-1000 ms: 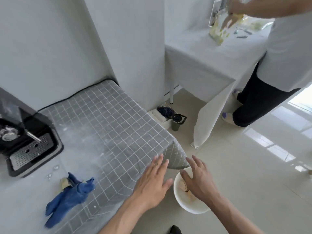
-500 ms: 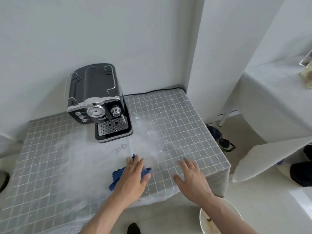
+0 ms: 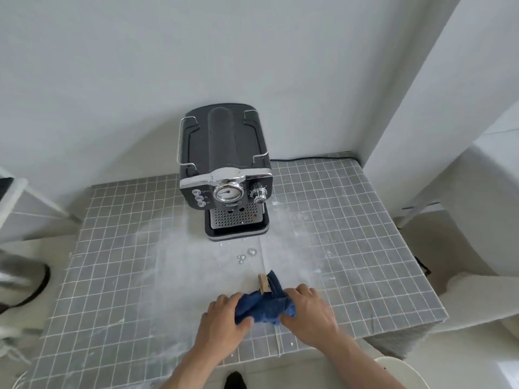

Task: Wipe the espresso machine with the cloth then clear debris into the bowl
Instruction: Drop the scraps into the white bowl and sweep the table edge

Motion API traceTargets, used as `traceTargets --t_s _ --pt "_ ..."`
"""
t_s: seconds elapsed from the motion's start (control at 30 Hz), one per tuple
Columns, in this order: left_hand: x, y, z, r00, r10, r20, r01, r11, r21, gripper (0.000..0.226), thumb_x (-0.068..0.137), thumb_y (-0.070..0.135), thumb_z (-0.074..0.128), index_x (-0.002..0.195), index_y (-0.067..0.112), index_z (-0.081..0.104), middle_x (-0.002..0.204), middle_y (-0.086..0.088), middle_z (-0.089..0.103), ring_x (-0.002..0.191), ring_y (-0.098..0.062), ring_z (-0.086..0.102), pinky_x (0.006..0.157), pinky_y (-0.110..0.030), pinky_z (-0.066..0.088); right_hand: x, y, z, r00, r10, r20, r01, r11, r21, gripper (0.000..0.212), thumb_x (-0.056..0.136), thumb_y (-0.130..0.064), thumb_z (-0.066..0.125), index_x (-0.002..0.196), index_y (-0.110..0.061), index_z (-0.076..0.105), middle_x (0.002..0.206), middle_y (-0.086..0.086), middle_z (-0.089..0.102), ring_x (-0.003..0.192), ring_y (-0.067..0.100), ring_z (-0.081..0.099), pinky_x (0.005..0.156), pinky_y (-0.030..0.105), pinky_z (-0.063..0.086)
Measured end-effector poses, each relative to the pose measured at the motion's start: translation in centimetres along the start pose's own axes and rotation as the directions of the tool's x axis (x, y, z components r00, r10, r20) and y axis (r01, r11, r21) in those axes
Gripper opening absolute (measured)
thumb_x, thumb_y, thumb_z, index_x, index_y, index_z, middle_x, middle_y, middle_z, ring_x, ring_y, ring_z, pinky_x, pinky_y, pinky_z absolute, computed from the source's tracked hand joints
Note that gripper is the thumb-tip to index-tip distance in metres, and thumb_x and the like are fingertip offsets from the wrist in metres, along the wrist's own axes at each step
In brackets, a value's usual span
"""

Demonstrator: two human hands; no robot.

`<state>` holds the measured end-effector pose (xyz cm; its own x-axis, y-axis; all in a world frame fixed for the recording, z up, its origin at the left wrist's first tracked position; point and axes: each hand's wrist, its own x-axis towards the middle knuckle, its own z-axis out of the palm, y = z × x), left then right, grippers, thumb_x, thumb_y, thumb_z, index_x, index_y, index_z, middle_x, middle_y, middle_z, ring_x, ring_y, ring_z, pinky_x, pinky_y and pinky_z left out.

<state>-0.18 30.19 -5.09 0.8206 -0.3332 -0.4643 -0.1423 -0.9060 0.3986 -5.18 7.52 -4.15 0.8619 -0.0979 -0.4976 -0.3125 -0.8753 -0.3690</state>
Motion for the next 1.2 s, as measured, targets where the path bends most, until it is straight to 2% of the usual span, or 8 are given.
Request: traceTargets --t_s 0.13,0.27,0.5,0.73,0.87,1.03,1.13,1.2 --pt "0.8 -0.5 0.0 0.999 -0.007 0.031 0.015 0.966 -0.257 0.041 0.089 0.044 0.068 0.128 0.033 0.062 0.108 0.014 0.066 0.093 -0.005 0.064 0.081 -0.029 0.057 1.0 0.6 0.8 1.0 -0.006 -0.016 0.007 0.999 0.046 0.035 0.092 -0.041 0.062 0.123 -0.024 0.064 0.114 -0.003 0.055 0.107 0.02 0.056 0.084 0.034 0.052" --pt "1.6 0.7 -0.5 0.998 -0.056 0.032 0.063 0.939 -0.338 0.02 0.084 0.034 0.074 0.104 0.032 0.071 0.084 0.014 0.072 0.074 -0.002 0.068 0.068 -0.024 0.058 1.4 1.9 0.4 0.998 -0.053 -0.036 0.057 0.988 0.144 0.025 0.089 -0.033 0.064 0.107 -0.016 0.067 0.103 0.0 0.053 0.097 0.022 0.056 0.076 0.036 0.053" --pt "2.6 8.7 0.0 1.0 -0.028 -0.013 0.019 0.886 -0.464 0.014 0.083 0.03 0.08 0.095 0.032 0.074 0.082 0.01 0.076 0.074 0.002 0.067 0.061 -0.013 0.051 0.1 8.6 -4.7 0.991 -0.028 -0.134 0.062 0.963 0.263 0.023 0.085 -0.031 0.072 0.101 -0.014 0.069 0.099 0.002 0.056 0.083 0.023 0.059 0.071 0.039 0.054" --pt "4.9 20.3 4.9 0.995 0.095 0.003 -0.081 0.865 -0.494 0.023 0.085 0.034 0.076 0.108 0.033 0.073 0.092 0.015 0.073 0.081 -0.002 0.068 0.069 -0.017 0.054 -2.6 19.9 -10.1 0.978 0.074 -0.194 -0.026 0.971 0.239 0.023 0.083 -0.032 0.077 0.1 -0.018 0.07 0.094 -0.004 0.054 0.078 0.014 0.056 0.063 0.023 0.041" --pt "6.0 25.1 7.9 0.982 0.184 -0.04 -0.184 0.892 -0.413 0.022 0.089 0.034 0.073 0.111 0.032 0.072 0.093 0.017 0.071 0.081 -0.005 0.066 0.072 -0.027 0.057 -3.9 25.1 -11.0 0.967 0.125 -0.221 -0.081 0.977 0.199 0.021 0.085 -0.033 0.076 0.101 -0.021 0.07 0.094 -0.005 0.054 0.08 0.013 0.056 0.067 0.028 0.046" --pt "6.5 27.1 10.6 0.977 0.206 -0.048 -0.211 0.937 -0.278 0.026 0.094 0.037 0.067 0.119 0.033 0.068 0.107 0.012 0.069 0.091 -0.011 0.064 0.081 -0.036 0.057 -4.9 28.0 -9.8 0.961 0.16 -0.228 -0.117 0.975 0.19 0.012 0.089 -0.026 0.072 0.099 -0.028 0.068 0.096 -0.004 0.054 0.083 0.015 0.057 0.074 0.033 0.053" --pt "6.2 26.6 10.9 0.984 0.178 -0.026 -0.18 0.961 -0.209 0.036 0.095 0.039 0.066 0.13 0.032 0.064 0.118 0.003 0.064 0.104 -0.019 0.064 0.091 -0.038 0.055 -4.9 28.1 -8.7 0.966 0.153 -0.21 -0.11 0.973 0.205 0.014 0.094 -0.024 0.07 0.103 -0.033 0.063 0.101 -0.005 0.055 0.084 0.007 0.055 0.069 0.018 0.044" --pt "5.9 25.8 10.4 0.986 0.169 -0.01 -0.167 0.966 -0.196 0.046 0.096 0.042 0.065 0.14 0.031 0.057 0.13 0.0 0.058 0.117 -0.023 0.059 0.1 -0.039 0.051 -4.9 27.7 -8.7 0.965 0.161 -0.208 -0.115 0.97 0.215 0.014 0.095 -0.023 0.068 0.104 -0.033 0.062 0.102 -0.005 0.055 0.086 0.005 0.054 0.068 0.016 0.042"
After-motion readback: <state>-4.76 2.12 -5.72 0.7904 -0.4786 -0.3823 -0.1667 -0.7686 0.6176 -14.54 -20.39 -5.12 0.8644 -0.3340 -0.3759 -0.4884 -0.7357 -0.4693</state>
